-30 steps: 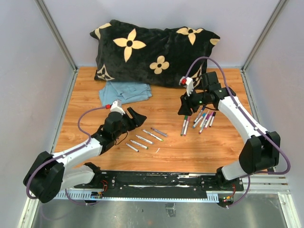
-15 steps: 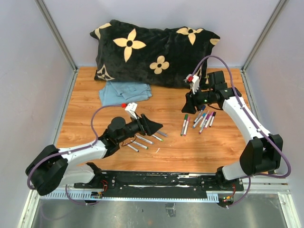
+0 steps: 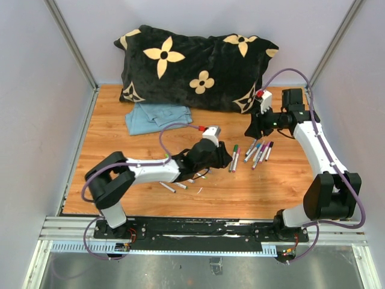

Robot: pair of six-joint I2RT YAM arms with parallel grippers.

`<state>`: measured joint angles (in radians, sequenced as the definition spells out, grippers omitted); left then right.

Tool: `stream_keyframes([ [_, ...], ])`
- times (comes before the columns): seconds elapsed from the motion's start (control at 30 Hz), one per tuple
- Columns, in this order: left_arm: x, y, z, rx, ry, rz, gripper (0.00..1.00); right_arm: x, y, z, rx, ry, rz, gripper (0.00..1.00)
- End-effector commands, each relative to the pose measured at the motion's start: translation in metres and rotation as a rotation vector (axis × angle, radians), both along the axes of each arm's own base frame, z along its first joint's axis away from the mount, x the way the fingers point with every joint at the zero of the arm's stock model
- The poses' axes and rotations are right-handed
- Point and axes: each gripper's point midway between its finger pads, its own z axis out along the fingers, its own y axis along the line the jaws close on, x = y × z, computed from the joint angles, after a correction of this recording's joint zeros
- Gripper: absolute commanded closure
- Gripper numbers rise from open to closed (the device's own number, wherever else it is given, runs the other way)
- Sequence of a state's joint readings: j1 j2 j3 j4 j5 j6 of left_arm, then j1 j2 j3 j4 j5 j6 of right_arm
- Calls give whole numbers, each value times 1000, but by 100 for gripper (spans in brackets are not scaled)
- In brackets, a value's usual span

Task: Open the pen caps
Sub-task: Pick up the pen from the center of the board.

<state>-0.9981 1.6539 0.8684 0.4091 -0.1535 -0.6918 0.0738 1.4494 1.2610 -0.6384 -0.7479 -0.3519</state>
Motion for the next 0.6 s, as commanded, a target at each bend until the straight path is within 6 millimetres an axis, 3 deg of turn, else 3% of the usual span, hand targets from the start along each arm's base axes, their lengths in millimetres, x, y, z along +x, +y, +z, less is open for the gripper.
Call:
stream_keyframes([
  [0.0, 25, -1, -36, 266, 18, 96, 65, 4, -25, 6, 28, -2, -84, 52],
  [0.07, 33, -8, -47, 344, 27, 95, 71, 5, -32, 7, 40, -4, -101, 52],
  [0.2, 43, -19, -69, 435, 42, 80, 71, 4, -37, 9, 54, -5, -116, 52],
  [0.57, 46, -36, -90, 467, 65, 28, 71, 3, -35, 12, 70, -12, -108, 52],
])
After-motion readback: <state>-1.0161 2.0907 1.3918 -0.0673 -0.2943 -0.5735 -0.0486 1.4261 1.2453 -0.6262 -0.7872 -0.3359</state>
